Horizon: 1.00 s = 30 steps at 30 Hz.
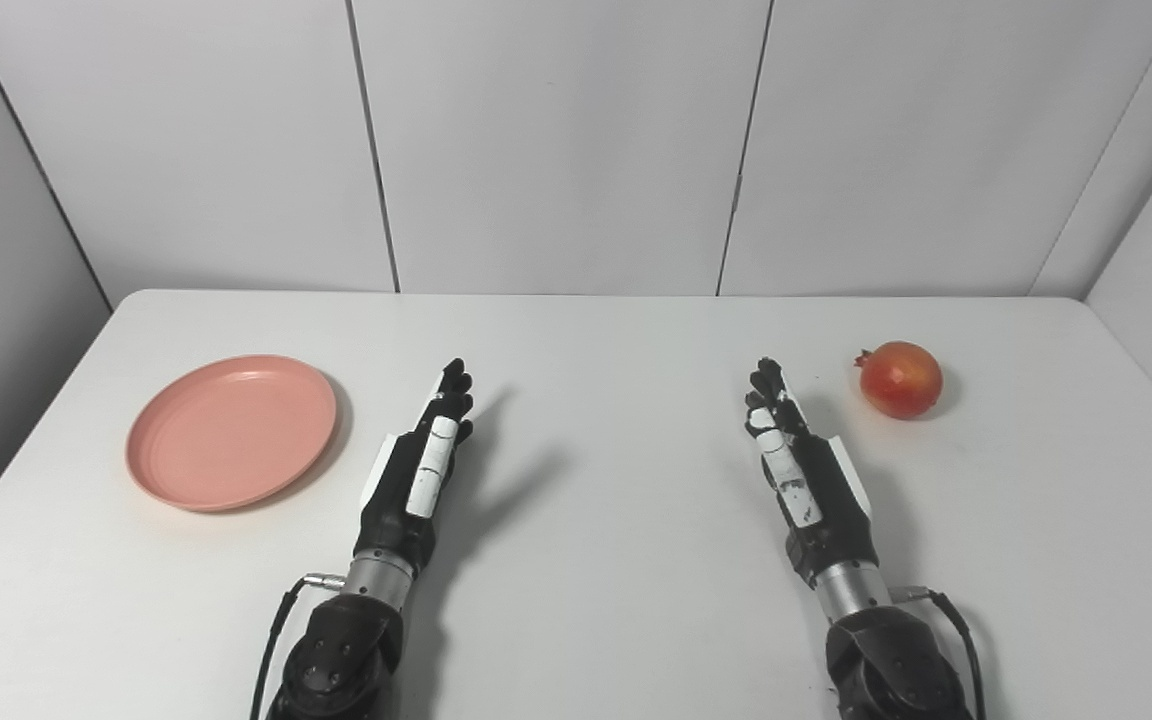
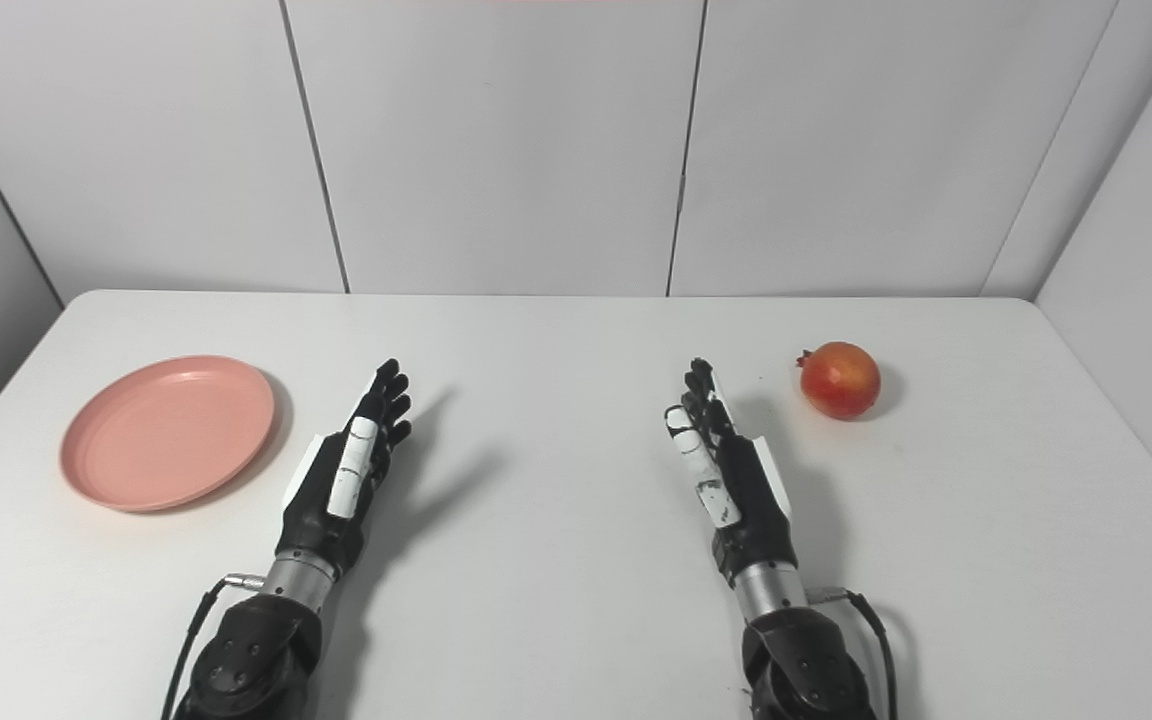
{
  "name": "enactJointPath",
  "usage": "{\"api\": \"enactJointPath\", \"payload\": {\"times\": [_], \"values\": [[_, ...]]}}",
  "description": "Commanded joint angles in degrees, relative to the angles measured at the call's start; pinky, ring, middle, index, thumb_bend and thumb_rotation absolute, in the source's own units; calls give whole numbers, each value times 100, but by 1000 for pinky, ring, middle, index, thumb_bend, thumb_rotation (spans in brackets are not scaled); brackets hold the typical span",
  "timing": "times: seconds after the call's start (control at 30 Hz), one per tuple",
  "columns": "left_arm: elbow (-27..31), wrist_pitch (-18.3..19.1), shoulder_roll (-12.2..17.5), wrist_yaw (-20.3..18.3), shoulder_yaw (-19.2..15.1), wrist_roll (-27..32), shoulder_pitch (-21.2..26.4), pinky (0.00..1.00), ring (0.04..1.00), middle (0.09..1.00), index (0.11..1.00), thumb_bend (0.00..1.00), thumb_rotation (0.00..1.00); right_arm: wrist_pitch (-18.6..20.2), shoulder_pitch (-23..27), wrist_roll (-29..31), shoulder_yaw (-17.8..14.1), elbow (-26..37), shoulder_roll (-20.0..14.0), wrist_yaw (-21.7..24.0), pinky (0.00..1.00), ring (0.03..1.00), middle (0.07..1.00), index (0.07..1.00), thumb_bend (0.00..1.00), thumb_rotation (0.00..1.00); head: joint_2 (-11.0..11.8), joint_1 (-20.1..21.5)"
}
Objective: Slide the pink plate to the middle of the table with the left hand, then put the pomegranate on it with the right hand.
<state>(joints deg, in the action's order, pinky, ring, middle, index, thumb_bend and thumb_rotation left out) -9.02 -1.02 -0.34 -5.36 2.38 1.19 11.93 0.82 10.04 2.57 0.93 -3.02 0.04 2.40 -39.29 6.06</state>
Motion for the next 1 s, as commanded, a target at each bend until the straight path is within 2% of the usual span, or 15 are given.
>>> {"api": "enactJointPath", "payload": {"times": [0.0, 0.07, 0.13, 0.23, 0.43, 0.5, 0.63, 0.73, 0.77, 0.87, 0.97], "values": [[148, -191, 13, -37, 10, 50, 224, 1000, 1000, 1000, 1000, 740, 1000, -287, 212, 13, -71, 114, 89, -107, 999, 993, 994, 984, 670, 831, -5, -5], [152, -211, 10, -17, 19, 9, 206, 1000, 1000, 1000, 1000, 745, 1000, -311, 200, -18, -22, 117, 26, -23, 1000, 995, 995, 987, 680, 827, -22, -15], [181, -217, 7, 43, 31, -78, 192, 991, 1000, 1000, 1000, 742, 1000, -205, 181, -48, 51, 182, -61, 90, 1000, 999, 999, 998, 703, 885, -35, -23], [210, -199, -1, 24, 14, -22, 203, 982, 1000, 1000, 1000, 727, 1000, -121, 178, -33, 84, 236, -92, 112, 1000, 1000, 1000, 1000, 752, 878, -44, -8], [111, -252, 3, -23, 7, 39, 228, 999, 1000, 1000, 1000, 723, 1000, -346, 207, -30, -8, 93, 26, -38, 1000, 996, 998, 988, 687, 829, -38, -37], [120, -270, 16, 17, 26, -51, 211, 992, 1000, 1000, 1000, 717, 1000, -221, 193, -100, 90, 172, -69, 77, 1000, 999, 1000, 997, 707, 881, -49, -40], [183, -156, 18, 22, 0, -19, 223, 984, 1000, 1000, 1000, 730, 1000, -134, 216, -105, 127, 207, -82, 78, 1000, 1000, 1000, 1000, 775, 871, -51, 7], [143, -175, 23, -16, -7, 23, 251, 994, 1000, 1000, 1000, 723, 1000, -300, 241, -93, 31, 90, 29, -69, 1000, 1000, 1000, 1000, 735, 868, -18, -8], [118, -189, 22, -22, -8, 32, 256, 999, 1000, 1000, 1000, 720, 1000, -375, 248, -77, -4, 36, 67, -117, 1000, 993, 995, 981, 664, 835, -8, -7], [74, -220, 18, -33, -7, 47, 252, 1000, 1000, 1000, 1000, 718, 1000, -363, 246, -104, 11, 38, 36, -61, 1000, 999, 999, 991, 654, 842, -23, -17], [83, -217, 25, -4, 5, -12, 253, 997, 1000, 1000, 1000, 728, 1000, -230, 247, -153, 85, 101, -57, 50, 1000, 1000, 1000, 1000, 731, 888, -18, -34]]}}
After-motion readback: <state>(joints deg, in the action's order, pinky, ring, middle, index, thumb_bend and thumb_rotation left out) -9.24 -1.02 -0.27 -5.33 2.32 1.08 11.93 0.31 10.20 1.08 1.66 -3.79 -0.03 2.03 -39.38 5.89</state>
